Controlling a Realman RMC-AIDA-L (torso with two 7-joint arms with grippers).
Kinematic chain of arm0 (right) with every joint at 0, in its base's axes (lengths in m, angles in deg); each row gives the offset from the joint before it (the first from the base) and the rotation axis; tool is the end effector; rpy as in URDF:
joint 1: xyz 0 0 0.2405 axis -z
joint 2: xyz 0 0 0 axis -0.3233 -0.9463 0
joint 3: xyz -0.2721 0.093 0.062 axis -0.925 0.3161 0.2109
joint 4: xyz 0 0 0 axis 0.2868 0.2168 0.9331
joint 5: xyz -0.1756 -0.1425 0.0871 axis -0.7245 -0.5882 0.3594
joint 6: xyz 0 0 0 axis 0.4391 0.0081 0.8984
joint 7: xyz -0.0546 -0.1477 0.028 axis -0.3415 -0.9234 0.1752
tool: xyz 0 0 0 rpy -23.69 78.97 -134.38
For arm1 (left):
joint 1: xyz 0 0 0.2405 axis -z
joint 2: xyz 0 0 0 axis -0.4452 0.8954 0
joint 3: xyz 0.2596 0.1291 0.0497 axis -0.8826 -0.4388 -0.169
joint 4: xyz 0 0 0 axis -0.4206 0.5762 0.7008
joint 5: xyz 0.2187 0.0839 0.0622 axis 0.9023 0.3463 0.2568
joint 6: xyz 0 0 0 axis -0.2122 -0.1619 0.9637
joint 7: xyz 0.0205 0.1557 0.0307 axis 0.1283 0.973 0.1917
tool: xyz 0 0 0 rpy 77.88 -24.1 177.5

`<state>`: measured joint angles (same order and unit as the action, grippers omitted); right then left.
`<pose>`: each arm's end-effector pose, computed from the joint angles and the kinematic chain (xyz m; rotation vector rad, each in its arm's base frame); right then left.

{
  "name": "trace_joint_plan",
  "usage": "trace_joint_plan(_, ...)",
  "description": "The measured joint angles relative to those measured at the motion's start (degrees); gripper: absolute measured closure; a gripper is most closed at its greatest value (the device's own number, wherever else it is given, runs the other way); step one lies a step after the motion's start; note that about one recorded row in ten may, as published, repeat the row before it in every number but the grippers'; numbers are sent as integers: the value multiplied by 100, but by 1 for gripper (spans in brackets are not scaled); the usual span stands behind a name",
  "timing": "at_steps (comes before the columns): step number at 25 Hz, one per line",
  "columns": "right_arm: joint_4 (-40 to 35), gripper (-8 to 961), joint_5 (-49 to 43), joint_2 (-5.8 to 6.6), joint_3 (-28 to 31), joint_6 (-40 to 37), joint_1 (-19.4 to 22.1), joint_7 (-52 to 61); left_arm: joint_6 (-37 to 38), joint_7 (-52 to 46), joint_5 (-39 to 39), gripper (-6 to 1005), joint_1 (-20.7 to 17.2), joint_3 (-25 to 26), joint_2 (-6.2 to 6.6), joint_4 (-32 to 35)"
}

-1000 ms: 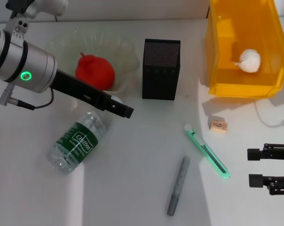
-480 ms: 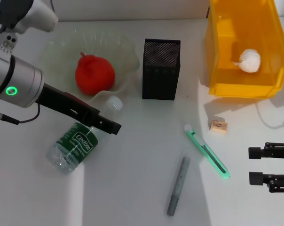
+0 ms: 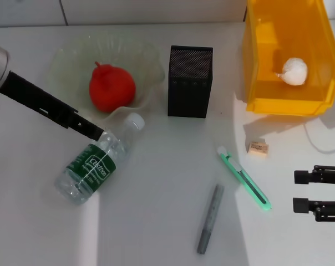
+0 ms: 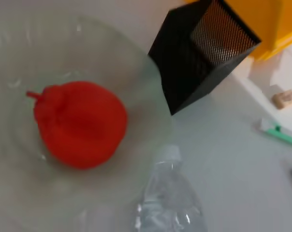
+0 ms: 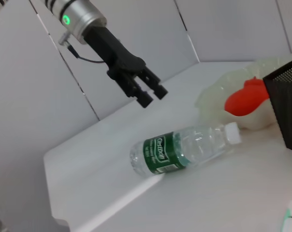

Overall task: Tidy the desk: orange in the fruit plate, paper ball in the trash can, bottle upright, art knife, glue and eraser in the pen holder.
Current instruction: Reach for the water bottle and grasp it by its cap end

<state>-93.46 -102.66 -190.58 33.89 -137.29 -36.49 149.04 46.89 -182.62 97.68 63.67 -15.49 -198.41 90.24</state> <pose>0.3778 0.2739 0.0166 -2.8306 0.8361 0.7018 -0.1959 0.3982 0.0414 -2.5963 -1.1650 0.3364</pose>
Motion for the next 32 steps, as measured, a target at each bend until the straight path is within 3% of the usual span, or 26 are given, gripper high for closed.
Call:
trace_joint_plan(4, 101, 240, -65, 5, -22, 146, -26, 0, 106, -442, 604, 157, 307, -279, -46, -55)
trace_joint_plan(11, 114, 240, -139, 9, -14, 223, -45, -26, -27, -758, 681, 152, 382, -438, -48, -96)
trace_joint_plan(13, 114, 239, -142, 8, -12, 284, -47, -70, -181, -1075, 689, 149, 462, -835, -64, -335)
trace_joint_plan(22, 113, 239, -146, -6, -8, 385, -64, -151, -698, -1330, 700, 148, 476, -1347, -80, -751)
trace_joint_plan(32, 113, 239, -146, -14, -6, 394, -59, -151, -1051, -1333, 761, 150, 487, -1523, -87, -1132)
